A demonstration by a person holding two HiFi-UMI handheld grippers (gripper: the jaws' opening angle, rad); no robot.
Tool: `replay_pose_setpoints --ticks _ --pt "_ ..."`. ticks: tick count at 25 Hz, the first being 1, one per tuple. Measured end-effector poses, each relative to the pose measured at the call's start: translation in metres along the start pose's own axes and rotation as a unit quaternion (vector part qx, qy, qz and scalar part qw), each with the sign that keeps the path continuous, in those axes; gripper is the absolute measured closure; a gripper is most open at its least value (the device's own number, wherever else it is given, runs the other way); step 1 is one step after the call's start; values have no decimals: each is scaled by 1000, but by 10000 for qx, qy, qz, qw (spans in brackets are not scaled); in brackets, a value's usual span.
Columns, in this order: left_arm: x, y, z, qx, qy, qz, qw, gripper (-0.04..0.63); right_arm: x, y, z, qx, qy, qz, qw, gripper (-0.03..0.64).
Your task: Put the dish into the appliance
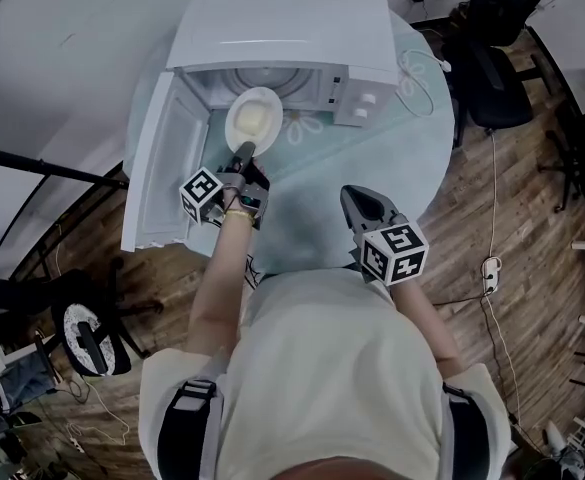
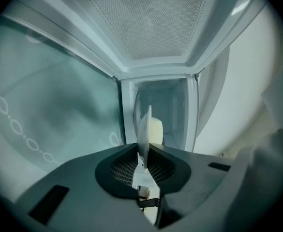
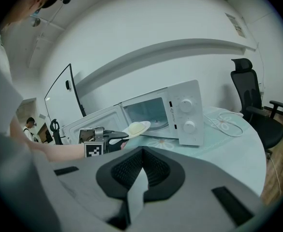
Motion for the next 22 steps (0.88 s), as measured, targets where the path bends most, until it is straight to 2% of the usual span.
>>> replay_pose_setpoints --ticks 11,22 --pt "20 -37 -12 179 227 80 9996 548 -2 -3 3 -23 -19 -94 10000 611" --pt "29 -62 -10 249 291 70 9992 548 1 -11 8 14 7 -174 9998 611"
Point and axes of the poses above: the fingertips, and each gripper's own axes: y backward along the fingers, z to its right, x out of its top, the point moved 5 cm from there along y, backward along the fingers, and after that the axes turned 1 degree about x, right-handed, at the moved point
